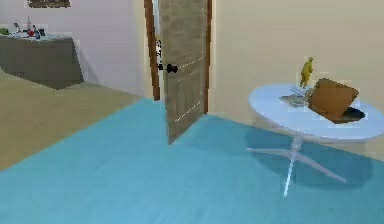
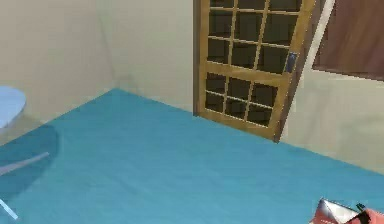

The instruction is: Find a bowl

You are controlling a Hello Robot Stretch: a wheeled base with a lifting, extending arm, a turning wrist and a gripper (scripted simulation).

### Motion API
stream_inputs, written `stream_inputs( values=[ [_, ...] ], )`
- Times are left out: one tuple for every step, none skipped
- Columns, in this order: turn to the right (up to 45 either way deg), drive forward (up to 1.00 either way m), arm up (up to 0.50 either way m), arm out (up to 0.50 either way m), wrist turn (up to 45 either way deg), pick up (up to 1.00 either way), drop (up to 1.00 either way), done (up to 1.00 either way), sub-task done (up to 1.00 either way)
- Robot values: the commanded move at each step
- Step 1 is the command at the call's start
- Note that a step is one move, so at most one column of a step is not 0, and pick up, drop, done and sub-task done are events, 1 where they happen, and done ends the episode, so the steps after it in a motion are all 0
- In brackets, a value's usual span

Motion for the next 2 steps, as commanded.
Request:
stream_inputs(
  values=[
    [-27.0, 0.0, 0.0, 0.0, 0.0, 0.0, 0.0, 0.0, 0.0],
    [0.0, 1.0, 0.0, 0.0, 0.0, 0.0, 0.0, 0.0, 0.0]
  ],
)
